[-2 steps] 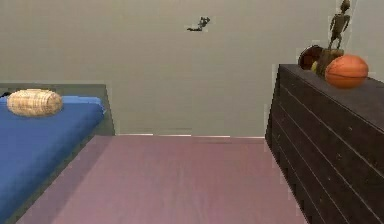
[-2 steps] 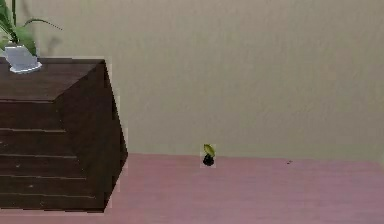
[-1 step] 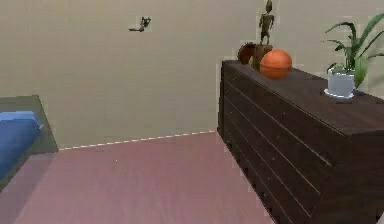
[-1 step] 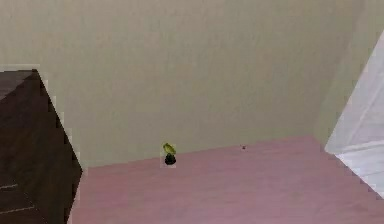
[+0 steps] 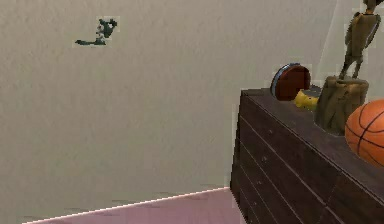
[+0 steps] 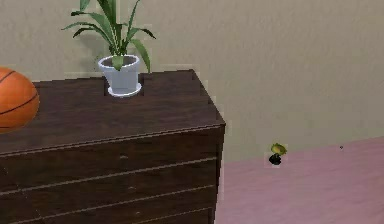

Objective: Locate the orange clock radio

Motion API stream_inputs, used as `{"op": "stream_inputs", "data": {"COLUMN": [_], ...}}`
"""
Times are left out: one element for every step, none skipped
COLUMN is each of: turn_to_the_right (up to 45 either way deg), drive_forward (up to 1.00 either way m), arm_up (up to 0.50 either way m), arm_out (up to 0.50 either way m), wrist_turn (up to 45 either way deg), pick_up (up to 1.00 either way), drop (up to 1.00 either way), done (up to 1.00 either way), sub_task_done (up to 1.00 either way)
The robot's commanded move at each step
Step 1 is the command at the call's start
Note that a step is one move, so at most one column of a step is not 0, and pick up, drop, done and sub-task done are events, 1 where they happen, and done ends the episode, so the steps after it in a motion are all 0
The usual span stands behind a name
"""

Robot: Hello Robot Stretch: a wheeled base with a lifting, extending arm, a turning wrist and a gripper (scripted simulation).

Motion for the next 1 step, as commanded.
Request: {"op": "stream_inputs", "data": {"turn_to_the_right": [6.0], "drive_forward": [0.00], "arm_up": [0.00], "arm_out": [0.00], "wrist_turn": [0.0], "pick_up": [0.00], "drop": [0.00], "done": [0.00], "sub_task_done": [0.00]}}
